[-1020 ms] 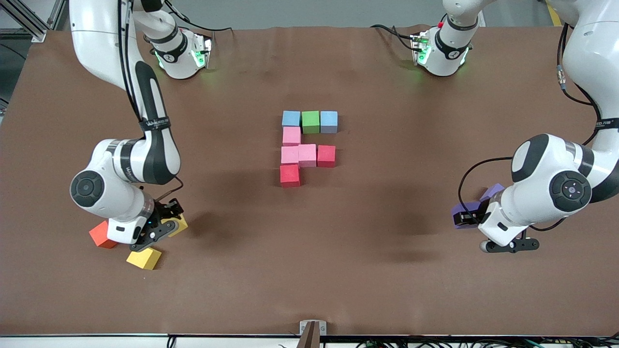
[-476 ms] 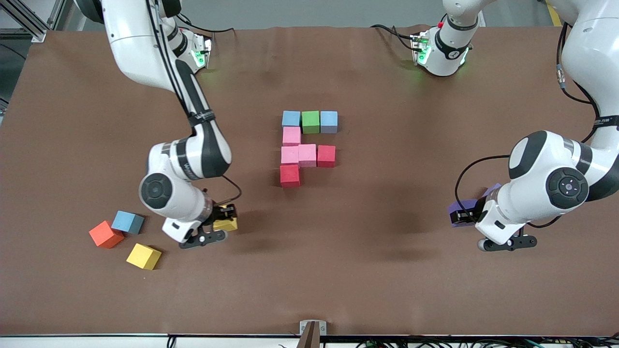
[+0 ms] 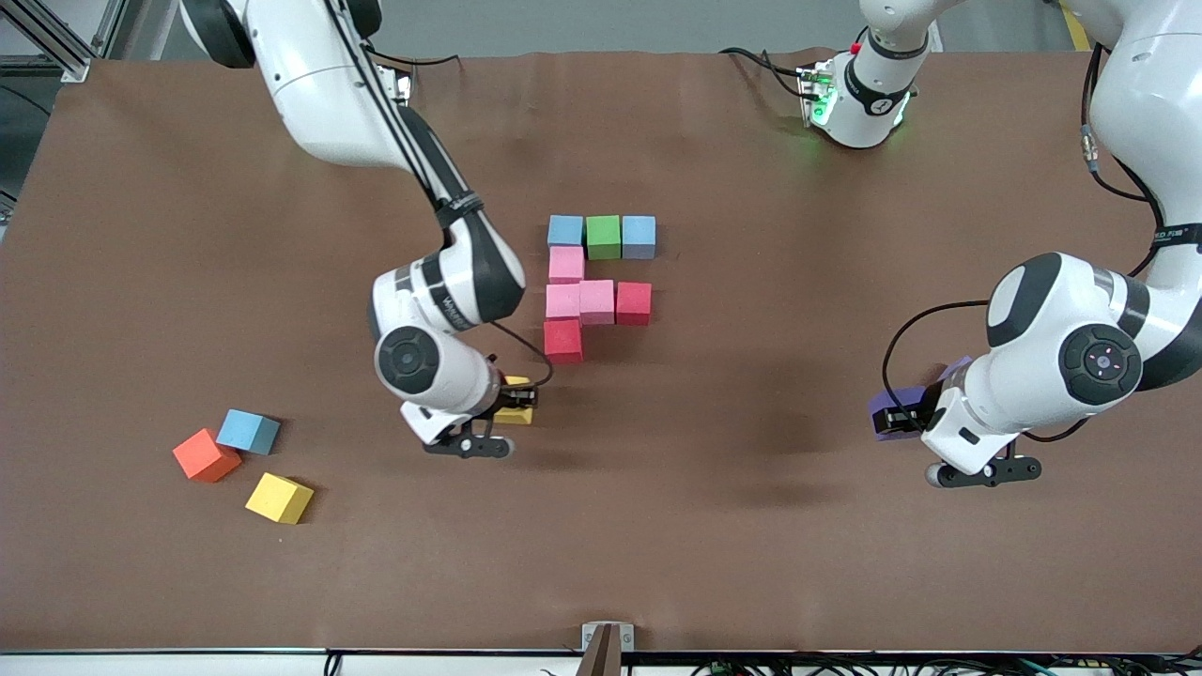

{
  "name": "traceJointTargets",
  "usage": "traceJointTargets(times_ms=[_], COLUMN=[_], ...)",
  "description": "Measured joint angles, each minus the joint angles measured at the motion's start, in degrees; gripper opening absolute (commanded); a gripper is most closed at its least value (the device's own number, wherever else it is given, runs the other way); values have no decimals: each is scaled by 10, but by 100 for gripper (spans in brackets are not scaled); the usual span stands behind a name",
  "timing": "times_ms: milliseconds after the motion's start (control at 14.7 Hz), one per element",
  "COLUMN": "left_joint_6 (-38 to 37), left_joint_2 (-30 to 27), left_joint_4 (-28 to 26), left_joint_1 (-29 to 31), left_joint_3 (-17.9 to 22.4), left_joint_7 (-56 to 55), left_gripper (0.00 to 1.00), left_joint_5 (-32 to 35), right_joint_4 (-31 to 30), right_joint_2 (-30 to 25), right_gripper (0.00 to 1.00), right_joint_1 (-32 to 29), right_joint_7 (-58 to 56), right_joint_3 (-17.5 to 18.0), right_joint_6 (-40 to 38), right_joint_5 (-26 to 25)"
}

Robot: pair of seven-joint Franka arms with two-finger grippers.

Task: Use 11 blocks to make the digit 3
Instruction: 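Carry the yellow block to the figure with the right gripper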

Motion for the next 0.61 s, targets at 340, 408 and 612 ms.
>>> traceJointTargets(times_ms=[340, 408, 612], left_joint_6=[0, 0, -5], left_joint_2=[0, 0, 0], left_joint_4=[0, 0, 0], left_joint_1=[0, 0, 0], left_joint_3=[-6, -8, -15], left_joint_7=[0, 0, 0], left_gripper=[34, 34, 34], left_joint_5=[0, 0, 0], right_joint_4=[46, 51, 62], right_joint_2=[43, 52, 67], right_gripper=[20, 20, 20], right_joint_1=[36, 38, 38], right_joint_7=[62, 62, 62], right_joint_3=[1, 1, 1], right_joint_6=[0, 0, 0], right_joint_5=[0, 0, 0])
